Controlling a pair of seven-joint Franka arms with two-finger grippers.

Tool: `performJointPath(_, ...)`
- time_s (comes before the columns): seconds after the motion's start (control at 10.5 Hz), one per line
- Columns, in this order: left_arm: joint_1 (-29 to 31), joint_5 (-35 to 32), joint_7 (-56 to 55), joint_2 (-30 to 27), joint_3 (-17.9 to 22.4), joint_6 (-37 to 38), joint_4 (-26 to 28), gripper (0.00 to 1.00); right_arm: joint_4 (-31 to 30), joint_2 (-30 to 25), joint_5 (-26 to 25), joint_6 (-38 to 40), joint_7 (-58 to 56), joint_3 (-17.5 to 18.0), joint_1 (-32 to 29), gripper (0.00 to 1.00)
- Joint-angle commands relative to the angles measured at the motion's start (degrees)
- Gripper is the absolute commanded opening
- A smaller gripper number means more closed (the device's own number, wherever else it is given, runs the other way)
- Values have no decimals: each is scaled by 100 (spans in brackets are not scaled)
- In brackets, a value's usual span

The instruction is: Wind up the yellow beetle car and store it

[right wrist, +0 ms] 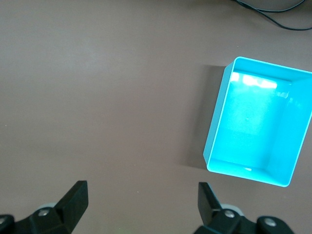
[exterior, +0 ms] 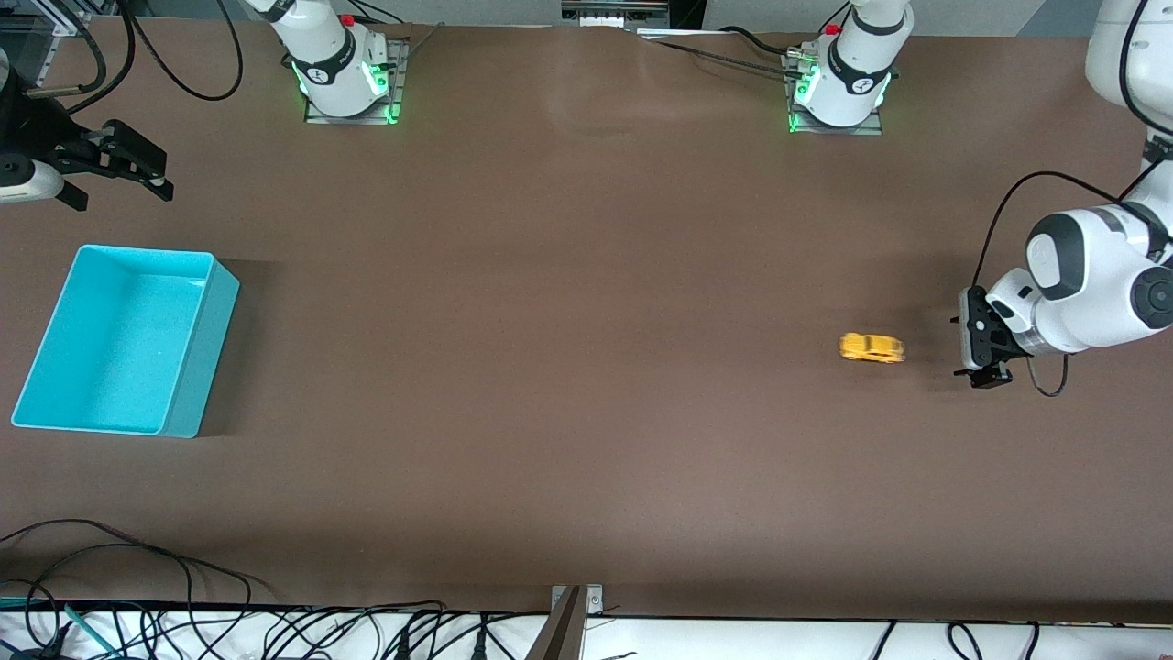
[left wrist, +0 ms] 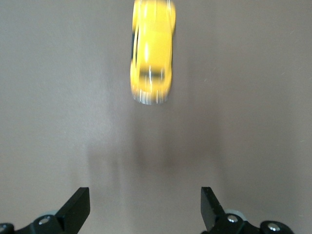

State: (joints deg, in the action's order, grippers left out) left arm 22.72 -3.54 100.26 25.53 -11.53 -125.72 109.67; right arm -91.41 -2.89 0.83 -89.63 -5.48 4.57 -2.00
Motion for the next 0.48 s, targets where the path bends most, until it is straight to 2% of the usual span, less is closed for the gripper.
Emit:
performJointPath(0.0, 21, -120, -662, -75, -217, 1054, -681, 100, 71, -18, -74, 104, -32, 0, 15, 100)
performJointPath(0.19, 13, -112, -1453, -83, -227, 1854, -1148, 100, 62, -18, -74, 104, -32, 0, 15, 100)
performJointPath(0.38, 13, -77, -1911, -153, -227, 2296, -1430, 100, 71, -9, -74, 104, -32, 0, 15, 100)
